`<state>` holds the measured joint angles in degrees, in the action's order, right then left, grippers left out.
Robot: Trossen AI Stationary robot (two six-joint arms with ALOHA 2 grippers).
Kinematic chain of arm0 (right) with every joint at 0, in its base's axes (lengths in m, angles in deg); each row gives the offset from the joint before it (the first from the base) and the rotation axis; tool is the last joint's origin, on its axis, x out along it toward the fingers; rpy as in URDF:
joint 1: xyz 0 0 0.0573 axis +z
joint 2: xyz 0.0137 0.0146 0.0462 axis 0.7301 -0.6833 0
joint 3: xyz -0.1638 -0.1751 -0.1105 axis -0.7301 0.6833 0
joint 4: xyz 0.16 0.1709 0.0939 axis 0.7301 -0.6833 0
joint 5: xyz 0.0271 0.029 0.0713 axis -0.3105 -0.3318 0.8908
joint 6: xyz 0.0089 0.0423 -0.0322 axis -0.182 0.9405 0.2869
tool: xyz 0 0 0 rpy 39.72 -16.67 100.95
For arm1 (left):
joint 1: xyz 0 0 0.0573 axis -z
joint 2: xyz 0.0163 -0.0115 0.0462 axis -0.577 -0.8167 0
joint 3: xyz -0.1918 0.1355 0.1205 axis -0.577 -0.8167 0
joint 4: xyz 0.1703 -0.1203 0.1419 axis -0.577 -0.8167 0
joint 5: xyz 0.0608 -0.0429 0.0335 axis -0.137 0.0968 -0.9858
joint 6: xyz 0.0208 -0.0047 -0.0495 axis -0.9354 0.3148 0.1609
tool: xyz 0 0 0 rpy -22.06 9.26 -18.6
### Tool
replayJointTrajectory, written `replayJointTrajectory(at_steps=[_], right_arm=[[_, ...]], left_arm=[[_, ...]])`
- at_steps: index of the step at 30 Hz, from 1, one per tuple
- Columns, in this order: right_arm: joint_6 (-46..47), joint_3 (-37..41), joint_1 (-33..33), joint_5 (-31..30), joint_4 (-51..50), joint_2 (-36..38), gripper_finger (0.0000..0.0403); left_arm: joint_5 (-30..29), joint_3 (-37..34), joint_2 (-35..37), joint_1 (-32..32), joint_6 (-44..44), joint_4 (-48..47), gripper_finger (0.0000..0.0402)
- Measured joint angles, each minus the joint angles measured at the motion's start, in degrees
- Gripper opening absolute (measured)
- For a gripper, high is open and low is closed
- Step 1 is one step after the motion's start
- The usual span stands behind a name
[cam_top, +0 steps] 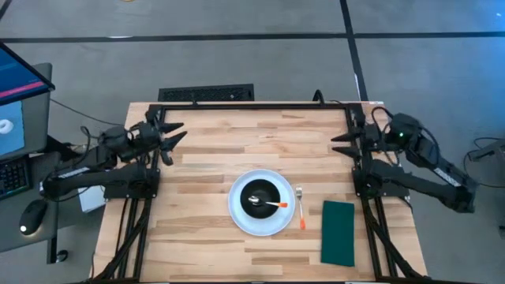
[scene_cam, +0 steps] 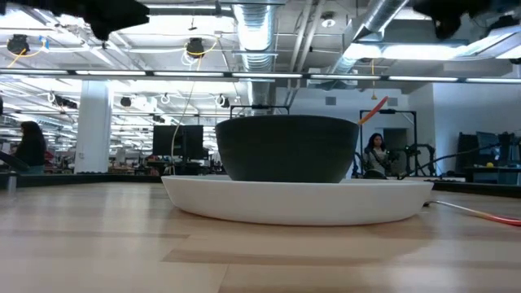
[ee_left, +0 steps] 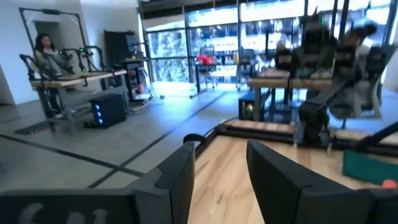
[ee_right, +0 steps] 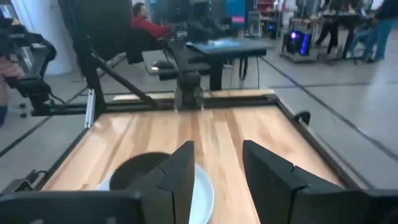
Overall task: Set table place
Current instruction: Return to Home Position
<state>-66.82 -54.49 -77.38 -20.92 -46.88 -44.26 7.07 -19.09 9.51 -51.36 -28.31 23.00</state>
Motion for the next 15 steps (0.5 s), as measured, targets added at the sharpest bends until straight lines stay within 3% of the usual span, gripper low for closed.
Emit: replayJointTrajectory(at_steps=[9,15], right_arm=[[5.6,12.18,-1.57,-2.56,3.8,19.54,0.0155],[7.15,17.54,-1.28,-9.49,7.76,17.29,0.0153]], left_arm=[[-0.23,-7.86,7.96,0.0,3.7,0.88,0.0137],[-2.19,-12.3,8.95,-0.01,6.12,2.24,0.0137]])
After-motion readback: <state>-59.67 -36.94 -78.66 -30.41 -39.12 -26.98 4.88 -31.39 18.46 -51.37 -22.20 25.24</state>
